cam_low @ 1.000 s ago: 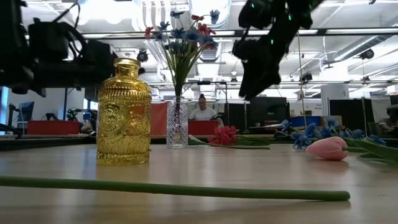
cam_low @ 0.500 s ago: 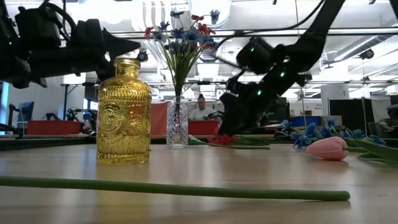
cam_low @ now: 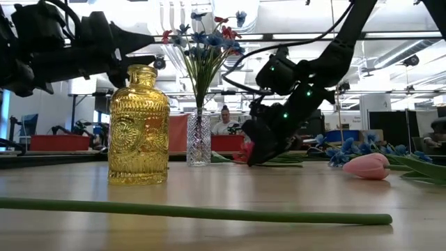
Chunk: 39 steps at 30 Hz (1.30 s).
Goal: Sort flowers into vase by color
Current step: Put the light yellow tulip into the yellow vase
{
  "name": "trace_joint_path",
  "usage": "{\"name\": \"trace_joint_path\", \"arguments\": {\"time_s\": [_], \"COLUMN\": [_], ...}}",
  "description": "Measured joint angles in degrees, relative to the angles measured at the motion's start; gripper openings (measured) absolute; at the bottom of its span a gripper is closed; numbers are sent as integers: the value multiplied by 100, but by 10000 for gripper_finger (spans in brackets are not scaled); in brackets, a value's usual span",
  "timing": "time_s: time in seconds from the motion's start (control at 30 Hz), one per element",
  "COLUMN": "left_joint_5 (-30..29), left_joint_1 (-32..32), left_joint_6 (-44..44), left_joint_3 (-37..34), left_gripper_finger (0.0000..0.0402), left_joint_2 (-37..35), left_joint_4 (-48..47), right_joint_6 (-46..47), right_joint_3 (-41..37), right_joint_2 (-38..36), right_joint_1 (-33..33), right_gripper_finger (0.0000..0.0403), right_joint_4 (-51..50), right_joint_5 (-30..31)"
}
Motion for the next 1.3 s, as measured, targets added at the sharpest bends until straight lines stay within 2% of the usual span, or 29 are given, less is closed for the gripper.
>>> {"name": "trace_joint_path", "arguments": {"time_s": [0.13,0.2,0.37,0.53,0.63,0.77,0.87,0.93,1.1,1.2,1.3], "left_joint_5": [0,2,33,401,625,643,643,643,643,644,821], "left_joint_1": [-2,-2,-15,-108,-175,-259,-269,-269,-269,-278,-302], "left_joint_6": [-16,-52,-71,-119,-126,-124,-124,-124,-124,-125,-125], "left_joint_3": [0,0,26,208,347,462,463,463,463,461,461], "left_gripper_finger": [316,316,316,316,316,316,316,316,316,316,316], "left_joint_2": [-17,-25,-90,-100,-100,-109,-109,-109,-111,-111,-116], "left_joint_4": [136,211,235,233,213,93,92,91,100,100,101], "right_joint_6": [44,43,40,37,135,485,913,1179,1748,1972,1965], "right_joint_3": [-7,-12,-43,-42,-51,-46,-56,-119,-328,-346,-350], "right_joint_2": [-74,-110,-385,-1210,-1821,-2723,-3257,-3501,-3876,-3939,-4095], "right_joint_1": [-4,-4,1,26,94,304,514,766,1477,1885,2166], "right_gripper_finger": [33,17,10,9,9,9,9,9,9,9,9], "right_joint_4": [-150,-189,-460,-1095,-1695,-2741,-3724,-4128,-4036,-3919,-3626], "right_joint_5": [-41,-51,-141,-112,-64,-127,-485,-491,-385,-77,-258]}}
